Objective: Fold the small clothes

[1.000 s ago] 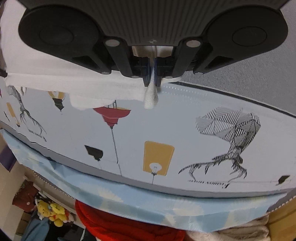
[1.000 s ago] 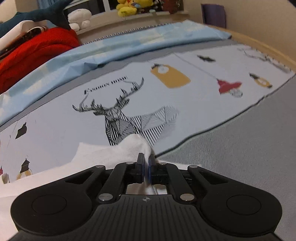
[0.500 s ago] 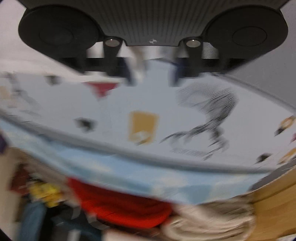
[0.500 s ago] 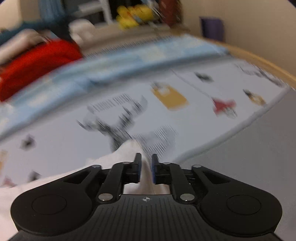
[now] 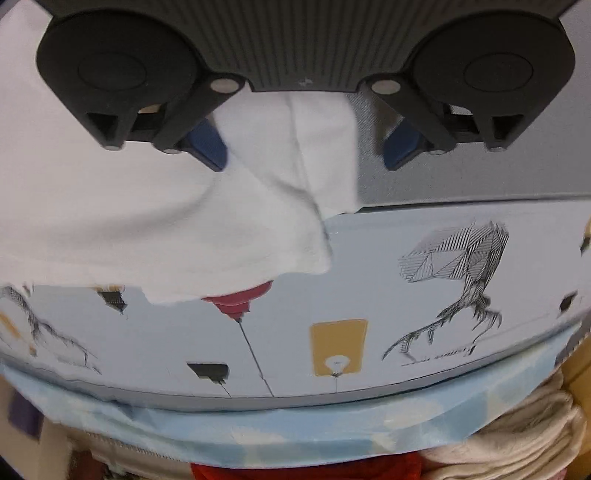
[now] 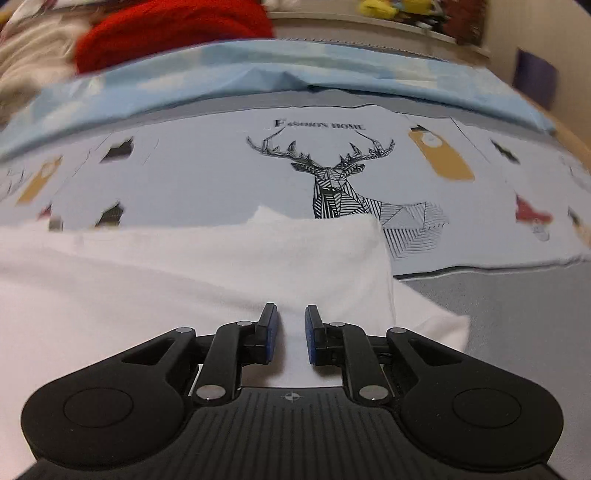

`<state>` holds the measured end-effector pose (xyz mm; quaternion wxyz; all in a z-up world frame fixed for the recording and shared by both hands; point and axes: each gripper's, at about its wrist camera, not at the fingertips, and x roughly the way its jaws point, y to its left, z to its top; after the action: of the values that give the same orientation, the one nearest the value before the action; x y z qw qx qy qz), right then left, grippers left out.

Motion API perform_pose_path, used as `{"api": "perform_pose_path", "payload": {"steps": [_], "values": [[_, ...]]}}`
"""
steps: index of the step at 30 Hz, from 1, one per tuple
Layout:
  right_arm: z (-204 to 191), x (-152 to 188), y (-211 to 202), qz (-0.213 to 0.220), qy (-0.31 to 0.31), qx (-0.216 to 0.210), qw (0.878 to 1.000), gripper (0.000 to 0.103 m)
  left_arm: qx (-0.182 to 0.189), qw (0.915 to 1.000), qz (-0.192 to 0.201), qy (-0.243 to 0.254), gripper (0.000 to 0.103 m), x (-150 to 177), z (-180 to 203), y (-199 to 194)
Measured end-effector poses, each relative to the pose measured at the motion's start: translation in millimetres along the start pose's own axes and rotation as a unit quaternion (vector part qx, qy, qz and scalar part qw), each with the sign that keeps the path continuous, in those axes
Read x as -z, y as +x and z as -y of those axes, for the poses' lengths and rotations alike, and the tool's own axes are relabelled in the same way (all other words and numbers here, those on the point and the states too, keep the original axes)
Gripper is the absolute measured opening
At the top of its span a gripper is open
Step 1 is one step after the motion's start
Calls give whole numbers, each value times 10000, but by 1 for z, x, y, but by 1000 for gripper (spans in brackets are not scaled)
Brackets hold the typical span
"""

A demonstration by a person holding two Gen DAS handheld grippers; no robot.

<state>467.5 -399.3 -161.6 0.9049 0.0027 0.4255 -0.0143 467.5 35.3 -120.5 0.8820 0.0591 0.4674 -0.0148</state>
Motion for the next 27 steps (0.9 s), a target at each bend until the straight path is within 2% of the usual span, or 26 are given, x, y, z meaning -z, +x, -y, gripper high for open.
{"api": "perform_pose_path", "payload": {"steps": [2, 3, 4, 6, 9, 11, 14, 17, 19, 21, 22, 23, 24, 27], "values": [[3, -7, -14, -35, 170, 241, 9996, 29, 28, 9999, -50, -103, 100, -2, -10, -7], [7, -10, -22, 154, 308, 84, 9994, 39, 91, 9997, 104, -204, 100, -4, -16, -14], [11, -13, -31, 509, 414, -268, 9975, 42, 163, 9989, 280, -346, 100, -8, -21, -21], [15, -22, -37, 929, 641, -715, 9910, 43, 419, 9947, 680, -649, 100, -21, -32, -35], [12, -40, -21, 932, 624, -1290, 9853, 43, 689, 9899, 965, -777, 100, -52, -29, -42], [-3, -43, -8, 886, 167, -1459, 9852, 43, 975, 9881, 1084, -499, 100, -69, -17, -40], [-30, -44, 12, 702, -730, -1755, 9793, 43, 1153, 9872, 1103, 57, 100, -82, 12, -21], [-57, -39, 32, 536, -1469, -1865, 9699, 43, 1392, 9856, 810, 515, 100, -83, 39, 10], [-70, -33, 39, 473, -1793, -1839, 9653, 44, 1385, 9848, 721, 761, 100, -79, 54, 24], [-75, -30, 41, 693, -1972, -1803, 9611, 44, 1371, 9844, 663, 880, 100, -76, 63, 38], [-76, -30, 42, 713, -1999, -1805, 9604, 40, 1367, 9844, 634, 913, 100, -73, 65, 45], [-76, -30, 41, 752, -1966, -1828, 9603, 30, 1342, 9846, 595, 945, 100, -70, 66, 50], [-75, -30, 40, 784, -1945, -1887, 9594, 6, 1304, 9851, 553, 978, 99, -69, 69, 56], [-75, -30, 35, 890, -2038, -1876, 9568, 3, 1229, 9862, 525, 973, 98, -67, 70, 62]]}}
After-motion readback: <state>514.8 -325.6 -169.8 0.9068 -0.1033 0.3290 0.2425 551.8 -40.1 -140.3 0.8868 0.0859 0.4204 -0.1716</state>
